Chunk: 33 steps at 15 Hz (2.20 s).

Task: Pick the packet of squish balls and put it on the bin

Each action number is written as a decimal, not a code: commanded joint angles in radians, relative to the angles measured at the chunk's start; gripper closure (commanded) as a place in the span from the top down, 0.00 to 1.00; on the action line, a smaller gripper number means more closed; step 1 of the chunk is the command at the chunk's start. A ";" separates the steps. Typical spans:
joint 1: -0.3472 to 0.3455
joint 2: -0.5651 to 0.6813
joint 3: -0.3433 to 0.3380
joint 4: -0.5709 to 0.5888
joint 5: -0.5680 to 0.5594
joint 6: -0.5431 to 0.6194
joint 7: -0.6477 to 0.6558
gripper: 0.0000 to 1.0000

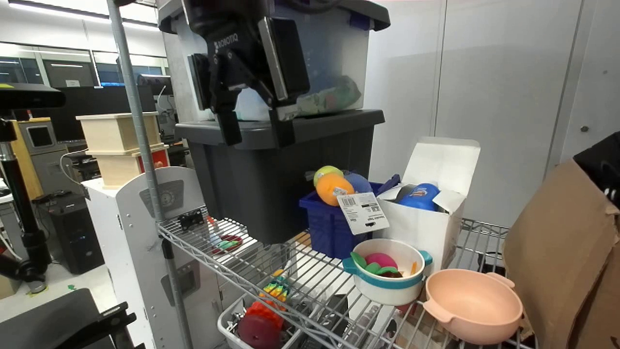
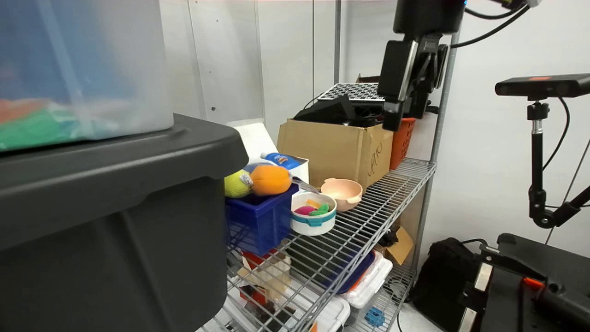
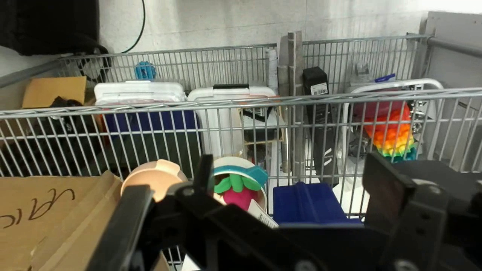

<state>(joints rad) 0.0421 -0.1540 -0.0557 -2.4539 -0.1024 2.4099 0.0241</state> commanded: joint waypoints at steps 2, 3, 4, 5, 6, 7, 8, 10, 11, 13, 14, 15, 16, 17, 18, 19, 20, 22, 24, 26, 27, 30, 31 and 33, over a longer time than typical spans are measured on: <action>-0.030 -0.071 0.021 -0.060 -0.020 -0.031 -0.019 1.00; -0.033 -0.081 0.022 -0.066 -0.018 -0.036 -0.019 1.00; -0.038 -0.091 0.025 -0.068 -0.022 -0.048 0.001 1.00; -0.042 -0.099 0.027 -0.066 -0.022 -0.067 0.015 1.00; -0.047 -0.107 0.030 -0.066 -0.025 -0.087 0.029 1.00; -0.051 -0.112 0.033 -0.064 -0.026 -0.117 0.044 1.00; -0.056 -0.112 0.037 -0.062 -0.030 -0.135 0.060 1.00; -0.063 -0.116 0.044 -0.064 -0.041 -0.170 0.084 1.00; -0.066 -0.118 0.047 -0.066 -0.048 -0.183 0.095 1.00; -0.066 -0.117 0.051 -0.066 -0.051 -0.218 0.101 1.00; -0.065 -0.116 0.052 -0.068 -0.054 -0.233 0.102 1.00; -0.064 -0.116 0.053 -0.070 -0.055 -0.245 0.102 1.00; -0.062 -0.115 0.054 -0.070 -0.054 -0.258 0.099 1.00; -0.061 -0.116 0.054 -0.071 -0.052 -0.272 0.095 1.00; -0.060 -0.120 0.054 -0.073 -0.049 -0.283 0.090 1.00; -0.059 -0.124 0.054 -0.076 -0.047 -0.292 0.087 1.00; -0.058 -0.128 0.055 -0.079 -0.044 -0.301 0.085 1.00; -0.056 -0.143 0.053 -0.086 -0.037 -0.302 0.080 1.00; -0.054 -0.164 0.050 -0.094 -0.027 -0.295 0.066 1.00; -0.052 -0.189 0.049 -0.103 -0.022 -0.295 0.053 1.00; -0.051 -0.203 0.049 -0.111 -0.022 -0.295 0.048 1.00; -0.051 -0.242 0.050 -0.137 -0.024 -0.298 0.031 1.00; -0.050 -0.262 0.051 -0.154 -0.026 -0.293 0.025 1.00; -0.048 -0.284 0.051 -0.168 -0.023 -0.297 0.013 1.00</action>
<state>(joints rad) -0.0052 -0.3706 -0.0125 -2.5861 -0.1321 2.1357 0.0647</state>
